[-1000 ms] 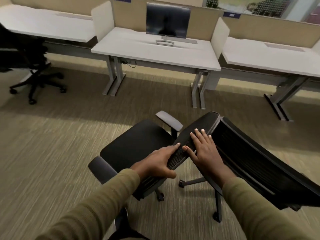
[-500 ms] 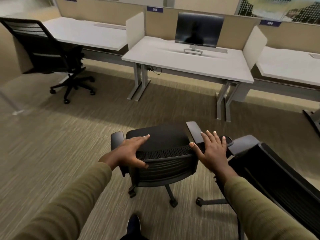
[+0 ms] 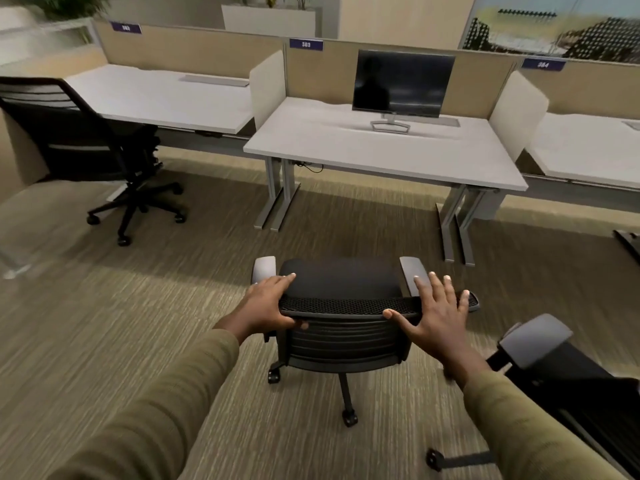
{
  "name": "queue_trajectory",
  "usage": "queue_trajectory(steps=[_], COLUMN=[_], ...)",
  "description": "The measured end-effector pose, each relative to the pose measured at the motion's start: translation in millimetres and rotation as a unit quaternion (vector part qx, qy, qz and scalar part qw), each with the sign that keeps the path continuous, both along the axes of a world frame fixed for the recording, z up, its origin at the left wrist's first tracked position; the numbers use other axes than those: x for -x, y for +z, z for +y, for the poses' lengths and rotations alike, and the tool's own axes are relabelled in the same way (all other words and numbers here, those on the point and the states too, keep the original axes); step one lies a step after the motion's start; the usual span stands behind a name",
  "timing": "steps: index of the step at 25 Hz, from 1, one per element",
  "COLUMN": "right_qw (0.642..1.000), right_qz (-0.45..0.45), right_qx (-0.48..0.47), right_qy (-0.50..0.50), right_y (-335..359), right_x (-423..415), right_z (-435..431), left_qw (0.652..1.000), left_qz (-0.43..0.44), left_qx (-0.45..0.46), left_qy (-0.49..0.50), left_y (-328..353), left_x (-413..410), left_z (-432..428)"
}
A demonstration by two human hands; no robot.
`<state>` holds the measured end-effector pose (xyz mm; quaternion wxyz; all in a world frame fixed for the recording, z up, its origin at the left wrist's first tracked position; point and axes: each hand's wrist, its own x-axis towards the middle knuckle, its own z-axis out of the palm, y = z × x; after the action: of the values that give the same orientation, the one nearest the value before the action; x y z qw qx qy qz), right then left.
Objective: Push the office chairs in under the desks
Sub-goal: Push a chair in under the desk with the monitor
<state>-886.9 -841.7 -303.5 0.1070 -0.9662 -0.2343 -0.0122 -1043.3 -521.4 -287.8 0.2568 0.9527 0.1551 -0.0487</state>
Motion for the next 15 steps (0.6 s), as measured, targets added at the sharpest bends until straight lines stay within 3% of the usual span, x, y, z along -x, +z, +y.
queue_trajectory(steps=[4,15], right_qw=[0.995,0.998], right_qz=[0.005,0.019], right_qx=[-0.025,-0.015], right_qy=[-0.097,-0.058], right_y=[-9.8,-13.1], right_x=[-17.2,-210.7], right_z=[42.5,114.8], left_qw=[0.994,0.981], left_qz=[-0.003,-0.042], left_qx=[-0.109,-0.188], left_qy=[-0.005,0.038], left_y=[-8.7,-17.3], left_x=[-53.4,-220.6], left_z=[22.7,81.6])
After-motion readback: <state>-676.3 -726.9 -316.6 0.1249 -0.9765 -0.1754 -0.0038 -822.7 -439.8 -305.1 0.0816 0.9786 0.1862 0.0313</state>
